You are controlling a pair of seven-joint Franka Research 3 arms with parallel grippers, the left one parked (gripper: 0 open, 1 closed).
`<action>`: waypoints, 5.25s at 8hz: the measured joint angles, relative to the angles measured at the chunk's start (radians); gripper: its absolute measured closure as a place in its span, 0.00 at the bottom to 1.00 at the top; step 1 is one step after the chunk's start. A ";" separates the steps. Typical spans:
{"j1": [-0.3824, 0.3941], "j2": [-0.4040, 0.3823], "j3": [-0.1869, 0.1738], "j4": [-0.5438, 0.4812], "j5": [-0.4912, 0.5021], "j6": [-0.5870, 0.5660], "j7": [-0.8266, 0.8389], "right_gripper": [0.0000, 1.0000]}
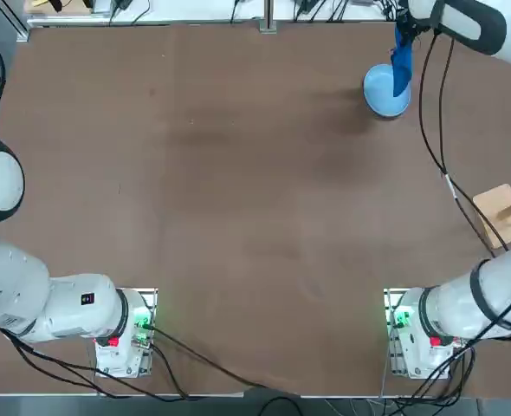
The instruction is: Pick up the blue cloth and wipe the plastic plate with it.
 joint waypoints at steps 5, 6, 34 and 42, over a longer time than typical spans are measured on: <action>-0.089 0.127 0.000 -0.001 0.000 0.164 -0.060 0.96; -0.106 0.148 0.000 -0.001 0.000 0.190 -0.070 0.96; -0.144 0.364 0.020 -0.072 0.044 0.409 -0.105 0.96; -0.053 0.359 0.020 -0.038 0.046 0.421 0.003 0.96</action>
